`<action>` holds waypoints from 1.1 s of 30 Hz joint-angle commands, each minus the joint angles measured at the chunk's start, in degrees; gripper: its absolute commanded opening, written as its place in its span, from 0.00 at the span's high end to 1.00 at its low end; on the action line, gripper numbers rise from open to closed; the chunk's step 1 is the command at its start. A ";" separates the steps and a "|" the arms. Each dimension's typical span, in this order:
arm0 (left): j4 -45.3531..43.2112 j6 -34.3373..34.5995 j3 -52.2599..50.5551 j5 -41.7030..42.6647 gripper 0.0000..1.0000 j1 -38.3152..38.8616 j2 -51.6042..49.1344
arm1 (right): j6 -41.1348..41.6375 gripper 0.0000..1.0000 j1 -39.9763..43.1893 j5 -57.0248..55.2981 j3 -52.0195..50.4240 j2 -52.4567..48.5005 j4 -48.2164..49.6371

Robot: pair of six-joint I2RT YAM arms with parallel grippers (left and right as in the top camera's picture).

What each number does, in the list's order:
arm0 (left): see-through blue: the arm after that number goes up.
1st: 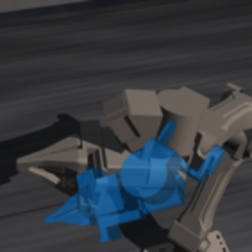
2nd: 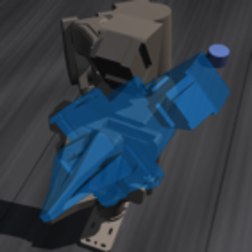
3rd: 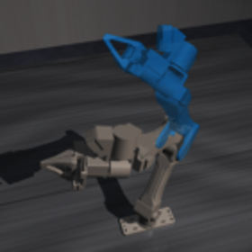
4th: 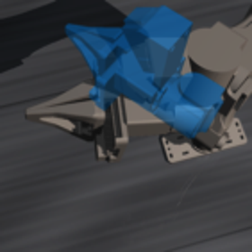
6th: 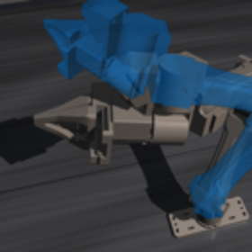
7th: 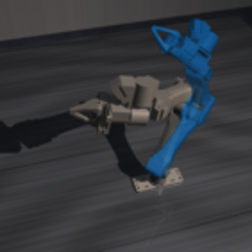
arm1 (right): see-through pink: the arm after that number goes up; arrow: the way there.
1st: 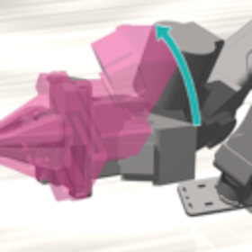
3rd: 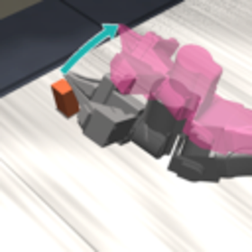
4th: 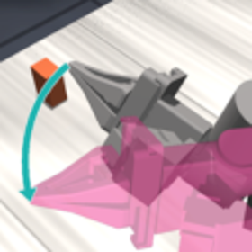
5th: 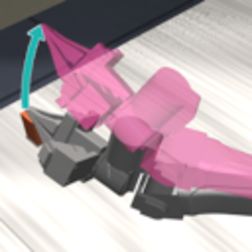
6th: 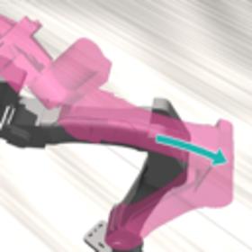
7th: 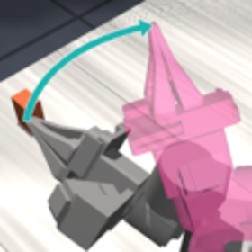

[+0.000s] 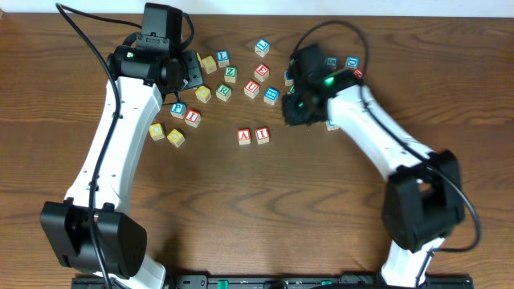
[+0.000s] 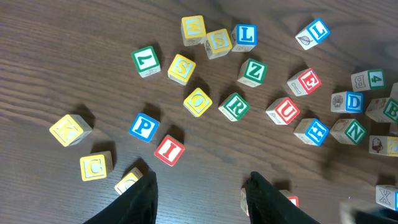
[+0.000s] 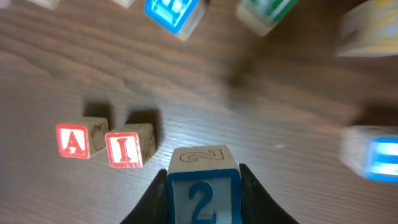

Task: Spell out AI2
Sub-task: 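Carry the blue 2 block with the right gripper toward the AI blocks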

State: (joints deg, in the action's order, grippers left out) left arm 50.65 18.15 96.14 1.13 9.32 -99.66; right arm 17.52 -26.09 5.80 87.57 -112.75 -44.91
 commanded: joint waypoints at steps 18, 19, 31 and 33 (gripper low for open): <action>0.04 -0.33 -0.35 -0.33 0.54 0.02 -0.33 | 12.31 0.82 -6.60 -13.86 -2.19 -7.67 6.49; 0.07 -0.33 -0.35 -0.35 0.55 0.02 -0.33 | 12.33 0.82 -6.60 -13.84 -2.21 -7.89 6.60; 0.50 -0.35 -0.35 -0.35 0.54 0.00 -0.33 | 13.11 0.69 -6.64 -12.74 -2.19 -9.46 7.19; 0.61 -0.35 -0.35 -0.35 0.55 0.00 -0.33 | 13.11 0.64 -6.64 -12.52 -2.19 -9.44 7.19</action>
State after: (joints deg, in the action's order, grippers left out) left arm 51.00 18.13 96.14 1.13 9.32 -99.66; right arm 30.00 -32.38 -6.44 85.49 -120.90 -37.67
